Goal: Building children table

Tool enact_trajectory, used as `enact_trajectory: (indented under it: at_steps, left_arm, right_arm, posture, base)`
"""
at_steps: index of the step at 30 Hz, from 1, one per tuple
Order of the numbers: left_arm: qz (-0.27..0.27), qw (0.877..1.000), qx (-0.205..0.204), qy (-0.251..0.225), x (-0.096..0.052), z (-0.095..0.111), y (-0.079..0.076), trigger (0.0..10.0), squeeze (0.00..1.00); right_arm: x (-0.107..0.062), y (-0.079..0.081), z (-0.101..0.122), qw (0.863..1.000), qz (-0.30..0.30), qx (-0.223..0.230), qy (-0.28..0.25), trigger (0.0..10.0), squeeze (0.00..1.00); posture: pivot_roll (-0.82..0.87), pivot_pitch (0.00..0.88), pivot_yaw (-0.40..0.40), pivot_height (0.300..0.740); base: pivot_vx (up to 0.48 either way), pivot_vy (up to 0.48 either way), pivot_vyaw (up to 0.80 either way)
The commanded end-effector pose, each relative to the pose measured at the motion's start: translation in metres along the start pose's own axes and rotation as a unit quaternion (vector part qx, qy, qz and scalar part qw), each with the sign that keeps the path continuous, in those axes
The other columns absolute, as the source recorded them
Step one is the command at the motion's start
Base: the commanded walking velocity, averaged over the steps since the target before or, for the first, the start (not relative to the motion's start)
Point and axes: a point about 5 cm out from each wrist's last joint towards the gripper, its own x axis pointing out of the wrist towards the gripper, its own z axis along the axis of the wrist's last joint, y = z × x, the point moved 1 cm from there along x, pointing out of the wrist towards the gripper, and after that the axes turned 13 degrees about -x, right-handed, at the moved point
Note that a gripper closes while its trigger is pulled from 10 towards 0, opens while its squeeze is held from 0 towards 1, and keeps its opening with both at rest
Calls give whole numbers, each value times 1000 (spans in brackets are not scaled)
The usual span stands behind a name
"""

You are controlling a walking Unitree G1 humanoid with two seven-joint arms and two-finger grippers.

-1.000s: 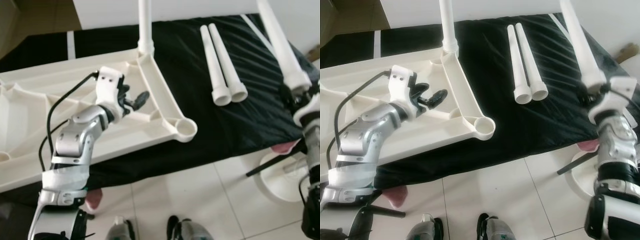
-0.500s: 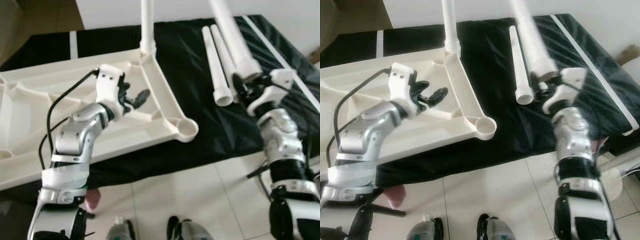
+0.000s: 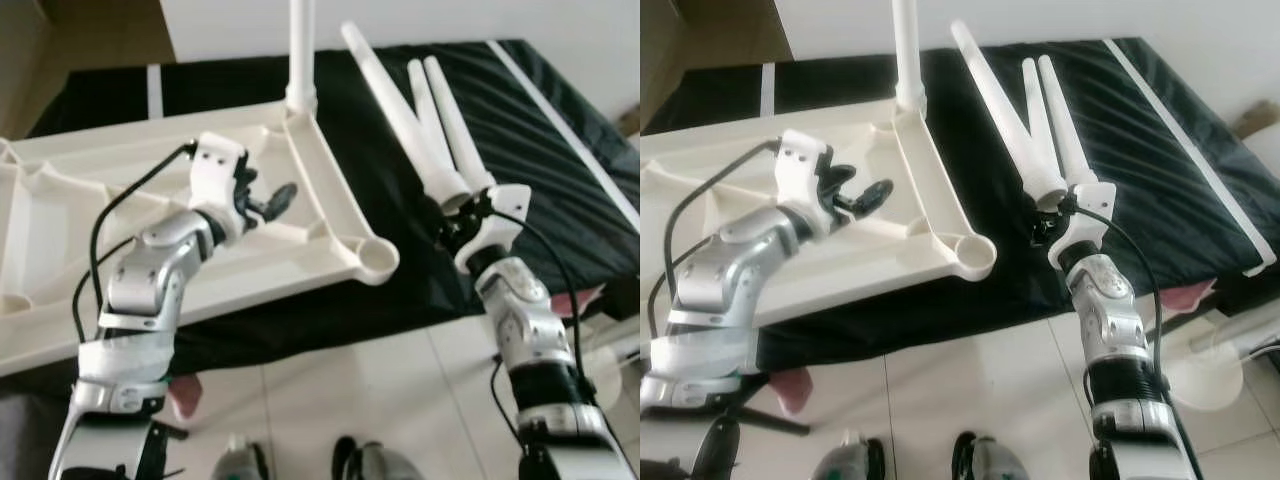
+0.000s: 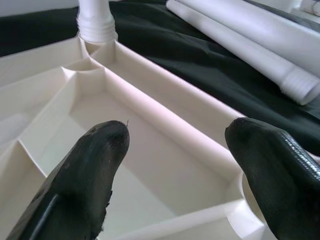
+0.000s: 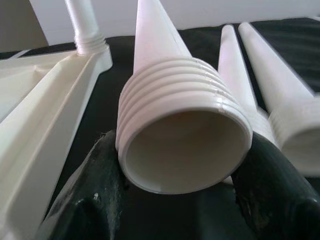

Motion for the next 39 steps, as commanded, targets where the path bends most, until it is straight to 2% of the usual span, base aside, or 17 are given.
enact_trajectory:
  at_steps: [1, 6, 8, 14, 17, 22, 27, 31, 38, 39]
  left_arm:
    - [-6, 1000, 11, 1, -1, -1, -3, 10000, 0]
    - [-5, 1000, 12, 0, -1, 0, -2, 10000, 0]
    - [-3, 1000, 14, 0, -2, 2, -1, 10000, 0]
    - [-2, 1000, 18, 2, -2, 2, 2, 10000, 0]
    - [0, 1000, 18, -1, -2, 4, 3, 10000, 0]
    - [-2, 1000, 18, -4, -1, 7, 3, 10000, 0]
    - [-7, 1000, 18, 0, 0, 5, 1, 10000, 0]
    - [-11, 1000, 18, 2, 1, 4, 1, 10000, 0]
    - [-14, 1000, 21, 6, 2, 3, 0, 10000, 0]
    - [-15, 1000, 23, 8, 2, 2, 0, 10000, 0]
  right_arm:
    - [-4, 2, 2, 1000, -5, -4, 0, 10000, 0]
    - [-11, 8, 3, 1000, -14, 0, 3, 10000, 0]
    - [-26, 17, 2, 1000, -26, 4, 11, 10000, 0]
    - [-41, 17, 3, 999, -40, 6, 21, 10000, 0]
    - [-58, 19, -2, 998, -38, 16, 41, 10000, 0]
    - [-71, 20, -5, 997, -40, 17, 61, 10000, 0]
    - [-85, 13, -7, 996, -49, 4, 77, 10000, 0]
    - [-88, 2, -10, 995, -59, -3, 86, 10000, 0]
    - [-88, -3, -9, 994, -51, -12, 94, 10000, 0]
    - [-88, -8, -10, 994, -50, -15, 96, 10000, 835]
  posture:
    - [73, 104, -80, 740]
    - [76, 110, -82, 740]
    - [71, 123, -74, 740]
    - [66, 127, -71, 740]
    - [62, 129, -68, 740]
    - [56, 134, -63, 740]
    - [46, 140, -52, 740]
    - [40, 144, -45, 740]
    - [36, 144, -39, 740]
    - [34, 142, -35, 740]
  base:
    - [0, 0, 0]
    - [0, 0, 0]
    - [0, 0, 0]
    - [0, 0, 0]
    - [0, 0, 0]
    - [0, 0, 0]
    - [0, 0, 0]
    - [0, 0, 0]
    - [0, 0, 0]
    - [0, 0, 0]
